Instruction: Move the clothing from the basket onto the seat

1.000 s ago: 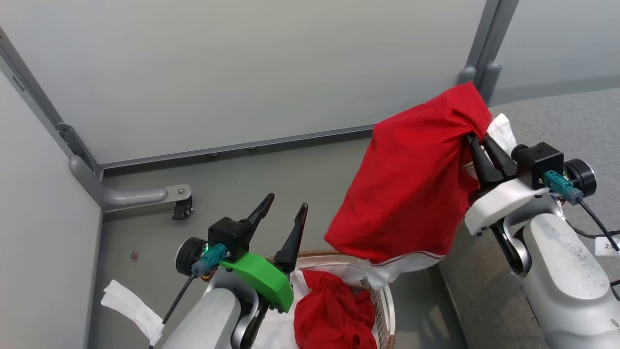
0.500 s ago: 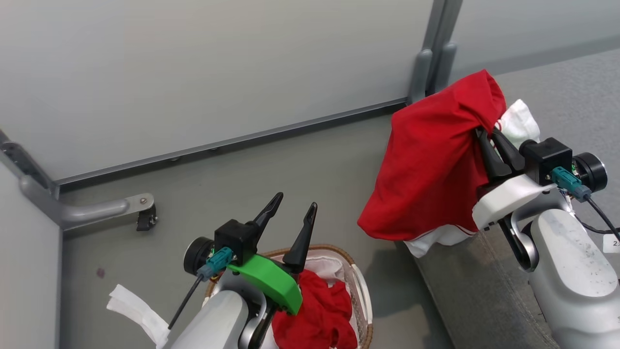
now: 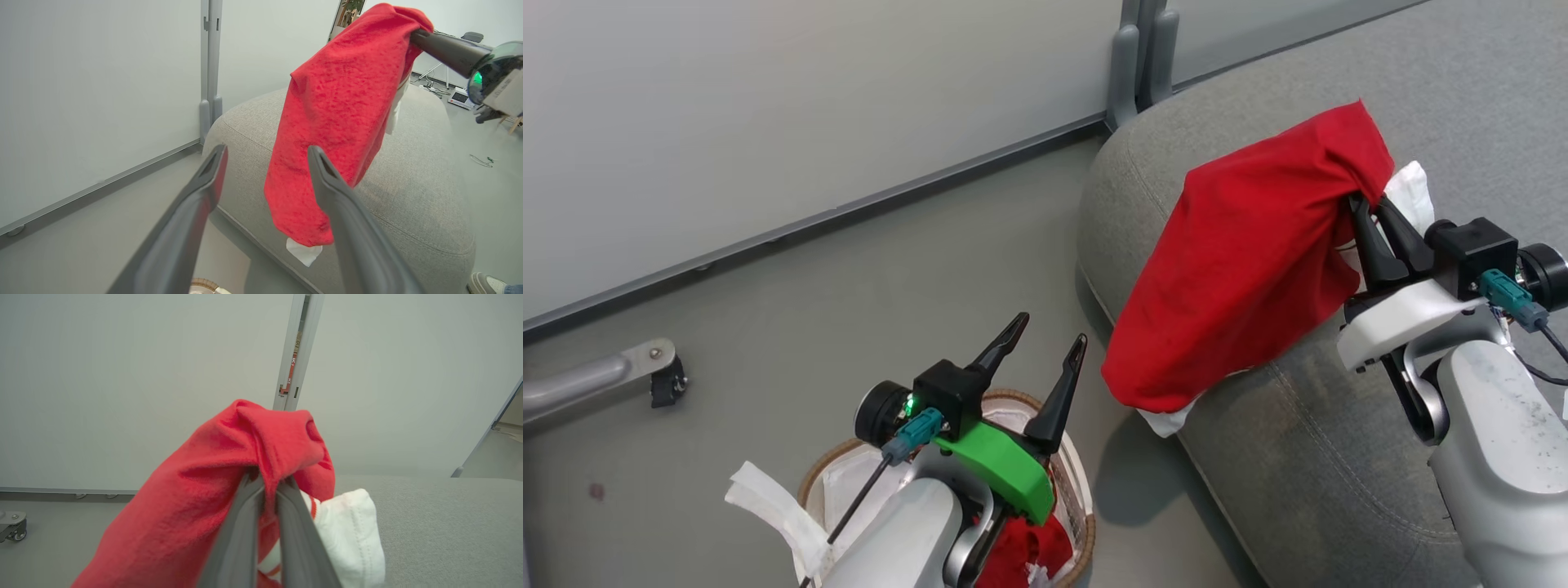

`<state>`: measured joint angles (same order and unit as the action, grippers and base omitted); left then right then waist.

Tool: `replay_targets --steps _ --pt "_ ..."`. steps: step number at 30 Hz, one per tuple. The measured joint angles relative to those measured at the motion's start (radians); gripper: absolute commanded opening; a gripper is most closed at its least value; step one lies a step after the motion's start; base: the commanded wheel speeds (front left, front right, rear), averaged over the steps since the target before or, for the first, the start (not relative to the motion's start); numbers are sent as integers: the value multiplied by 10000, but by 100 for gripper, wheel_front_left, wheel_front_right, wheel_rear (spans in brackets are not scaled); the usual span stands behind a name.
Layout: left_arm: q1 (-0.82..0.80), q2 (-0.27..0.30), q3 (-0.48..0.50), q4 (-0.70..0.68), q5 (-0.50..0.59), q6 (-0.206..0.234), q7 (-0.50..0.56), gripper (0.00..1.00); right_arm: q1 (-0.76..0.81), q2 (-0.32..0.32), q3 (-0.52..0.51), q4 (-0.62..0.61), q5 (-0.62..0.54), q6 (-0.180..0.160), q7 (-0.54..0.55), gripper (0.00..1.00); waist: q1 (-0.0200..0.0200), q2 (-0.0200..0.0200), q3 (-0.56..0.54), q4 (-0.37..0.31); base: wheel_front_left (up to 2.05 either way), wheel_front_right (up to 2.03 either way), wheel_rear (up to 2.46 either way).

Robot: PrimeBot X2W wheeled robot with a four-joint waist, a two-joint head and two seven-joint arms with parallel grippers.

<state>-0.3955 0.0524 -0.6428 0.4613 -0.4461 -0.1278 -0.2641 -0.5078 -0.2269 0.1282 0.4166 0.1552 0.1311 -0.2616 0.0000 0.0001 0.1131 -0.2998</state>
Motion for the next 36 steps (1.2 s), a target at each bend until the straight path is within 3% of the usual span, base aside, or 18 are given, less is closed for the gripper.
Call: replay_targets --steps 9,11,12,15,23,35,36 --pt "-650 105 -171 -88 138 -12 0 100 -1214 -301 -884 -316 -192 0 0 0 0 0 1036 43 0 0 0" --pt "-842 155 -199 -157 178 -13 0 100 -1806 -571 -1198 -326 -194 0 0 0 0 0 1326 147 0 0 0" --pt "-1190 186 -328 -299 232 -13 0 100 -2989 -1237 -1785 -176 -194 2 -2 0 1 0 1900 396 0 0 0" --pt "-1530 209 -410 -431 284 -13 0 100 -3885 -1789 -2255 226 -222 2 0 0 0 0 2431 627 0 0 0" --pt "-2401 219 -679 -798 502 -13 2 100 -5019 -2731 -2934 1847 -234 2 -2 0 1 0 3960 1191 0 0 0" --pt "-2701 226 -594 -988 802 -13 0 100 -4615 -2102 -3605 3496 -654 2 -2 0 2 0 6008 1877 0 0 0" --pt "-2697 228 -581 -984 805 -13 0 100 -4576 -2061 -3603 3519 -702 2 -2 5 3 0 6088 1914 0 0 0"
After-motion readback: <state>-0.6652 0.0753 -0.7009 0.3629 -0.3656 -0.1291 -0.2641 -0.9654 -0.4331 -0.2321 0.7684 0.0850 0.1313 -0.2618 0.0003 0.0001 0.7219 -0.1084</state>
